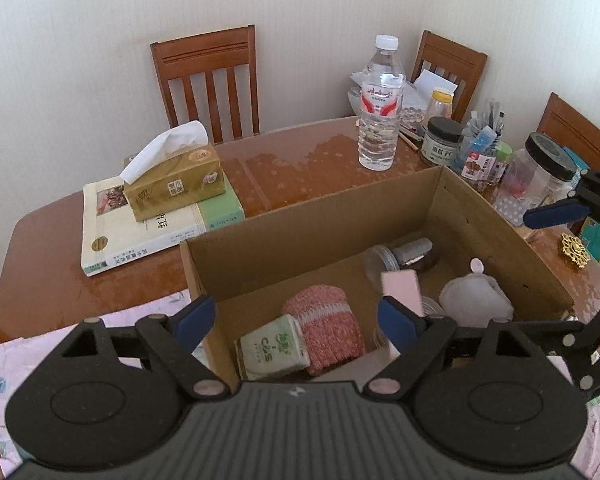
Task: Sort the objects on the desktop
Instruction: 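Carry tissue pack and pink box over the box and open both tools, then withdraw both tools from the box toward the remaining items on the table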
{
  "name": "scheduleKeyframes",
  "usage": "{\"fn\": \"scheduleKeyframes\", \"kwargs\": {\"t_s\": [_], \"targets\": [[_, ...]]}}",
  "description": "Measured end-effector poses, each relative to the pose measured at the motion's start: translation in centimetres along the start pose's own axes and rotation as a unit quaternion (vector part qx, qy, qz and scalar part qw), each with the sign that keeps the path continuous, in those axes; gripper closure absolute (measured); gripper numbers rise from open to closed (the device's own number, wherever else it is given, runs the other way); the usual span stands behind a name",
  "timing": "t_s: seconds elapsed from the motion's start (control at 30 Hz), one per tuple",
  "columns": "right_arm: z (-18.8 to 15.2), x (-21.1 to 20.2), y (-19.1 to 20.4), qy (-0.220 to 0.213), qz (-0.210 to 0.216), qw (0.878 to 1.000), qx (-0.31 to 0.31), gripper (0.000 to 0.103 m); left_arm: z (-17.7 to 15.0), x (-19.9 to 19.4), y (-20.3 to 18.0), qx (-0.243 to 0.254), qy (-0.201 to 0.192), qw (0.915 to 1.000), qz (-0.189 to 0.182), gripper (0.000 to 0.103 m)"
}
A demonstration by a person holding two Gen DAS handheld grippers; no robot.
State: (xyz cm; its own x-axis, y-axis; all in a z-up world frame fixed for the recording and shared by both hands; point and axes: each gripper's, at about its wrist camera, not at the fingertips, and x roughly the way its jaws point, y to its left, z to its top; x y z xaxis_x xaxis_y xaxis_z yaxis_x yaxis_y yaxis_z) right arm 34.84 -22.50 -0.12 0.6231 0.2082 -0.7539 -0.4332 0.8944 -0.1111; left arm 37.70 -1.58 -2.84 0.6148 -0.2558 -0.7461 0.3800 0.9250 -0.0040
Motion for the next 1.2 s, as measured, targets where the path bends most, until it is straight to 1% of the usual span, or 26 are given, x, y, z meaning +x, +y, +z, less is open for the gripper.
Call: {"fn": "scheduleKeyframes", "kwargs": {"t_s": [0.13, 0.23, 0.33, 0.4, 0.47, 0.57, 0.63, 0.77, 0.93, 1.07, 1.2], "targets": [[-0.6, -0.6, 0.4, 0.002, 0.007, 1.0, 0.003, 0.001, -0.6, -1.4, -0.6, -0.001, 0.001, 1.0, 0.008, 0.014], [-1.4, -1.5, 0.9, -0.009, 0.01, 1.0, 0.002, 0.0, -1.6, -2.7, -1.3, -0.001, -0.002, 0.9999, 0.015, 0.014], [-2.7, -2.6, 1.7, -0.024, 0.007, 1.0, -0.005, 0.0, -3.0, -4.1, -2.3, 0.008, -0.015, 0.9997, 0.02, 0.013], [-3.5, -3.2, 2.3, -0.02, -0.001, 1.0, 0.005, 0.0, -4.0, -5.1, -3.0, -0.001, -0.015, 0.9995, 0.027, 0.014], [-4.4, -4.1, 2.9, -0.018, 0.009, 1.0, 0.0, 0.0, -4.8, -5.9, -3.7, 0.003, -0.014, 0.9997, 0.018, 0.013], [-5.7, -5.1, 3.8, -0.019, -0.007, 1.0, -0.007, 0.0, -6.1, -7.2, -4.9, 0.009, -0.019, 0.9995, 0.022, 0.013], [-6.5, -5.6, 4.3, -0.017, 0.002, 1.0, 0.001, 0.0, -7.1, -7.7, -5.6, 0.009, -0.019, 0.9996, 0.02, 0.013], [-8.1, -6.6, 5.4, -0.012, 0.002, 1.0, 0.001, 0.0, -8.9, -8.5, -7.1, 0.013, -0.012, 0.9997, 0.015, 0.013], [-10.0, -7.5, 6.6, -0.006, 0.0, 1.0, 0.003, 0.0, -10.8, -9.1, -8.7, 0.018, -0.007, 0.9996, 0.019, 0.013], [-11.4, -7.8, 7.0, 0.001, 0.001, 1.0, 0.017, 0.0, -12.1, -9.3, -9.1, 0.005, -0.002, 0.9999, 0.015, 0.013], [-12.8, -7.9, 7.4, 0.008, 0.004, 1.0, 0.027, 0.0, -13.3, -9.0, -9.3, -0.002, 0.007, 0.9997, 0.022, 0.013]]}}
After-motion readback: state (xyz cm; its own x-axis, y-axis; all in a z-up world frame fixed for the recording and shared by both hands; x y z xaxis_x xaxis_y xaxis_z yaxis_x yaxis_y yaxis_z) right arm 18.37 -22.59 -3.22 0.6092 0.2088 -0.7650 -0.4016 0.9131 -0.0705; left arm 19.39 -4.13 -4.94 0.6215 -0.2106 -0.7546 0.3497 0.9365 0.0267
